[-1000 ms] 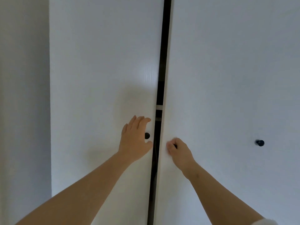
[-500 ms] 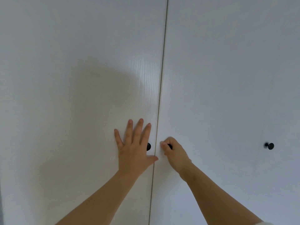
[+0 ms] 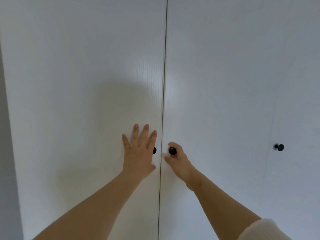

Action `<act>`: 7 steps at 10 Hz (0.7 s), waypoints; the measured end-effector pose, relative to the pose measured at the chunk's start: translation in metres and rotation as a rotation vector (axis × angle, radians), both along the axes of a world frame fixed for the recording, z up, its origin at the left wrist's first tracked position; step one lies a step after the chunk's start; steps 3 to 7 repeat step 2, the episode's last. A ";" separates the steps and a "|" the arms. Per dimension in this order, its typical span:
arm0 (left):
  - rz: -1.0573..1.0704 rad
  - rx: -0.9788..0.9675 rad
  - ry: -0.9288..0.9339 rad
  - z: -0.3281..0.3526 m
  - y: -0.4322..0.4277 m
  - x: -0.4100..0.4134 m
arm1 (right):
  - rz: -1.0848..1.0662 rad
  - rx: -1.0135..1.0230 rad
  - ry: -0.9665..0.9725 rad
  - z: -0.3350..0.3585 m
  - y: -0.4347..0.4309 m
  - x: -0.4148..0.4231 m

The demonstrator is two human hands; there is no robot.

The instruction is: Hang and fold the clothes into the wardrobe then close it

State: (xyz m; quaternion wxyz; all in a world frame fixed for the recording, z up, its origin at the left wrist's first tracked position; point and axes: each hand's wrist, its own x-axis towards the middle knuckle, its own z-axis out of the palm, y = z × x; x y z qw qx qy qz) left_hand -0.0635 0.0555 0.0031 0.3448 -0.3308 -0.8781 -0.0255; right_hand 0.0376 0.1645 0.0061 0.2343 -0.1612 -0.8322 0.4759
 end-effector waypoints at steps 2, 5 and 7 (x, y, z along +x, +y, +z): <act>-0.007 0.019 -0.062 -0.007 -0.019 0.037 | -0.099 -0.041 0.099 -0.005 0.017 0.082; -0.007 0.019 -0.062 -0.007 -0.019 0.037 | -0.099 -0.041 0.099 -0.005 0.017 0.082; -0.007 0.019 -0.062 -0.007 -0.019 0.037 | -0.099 -0.041 0.099 -0.005 0.017 0.082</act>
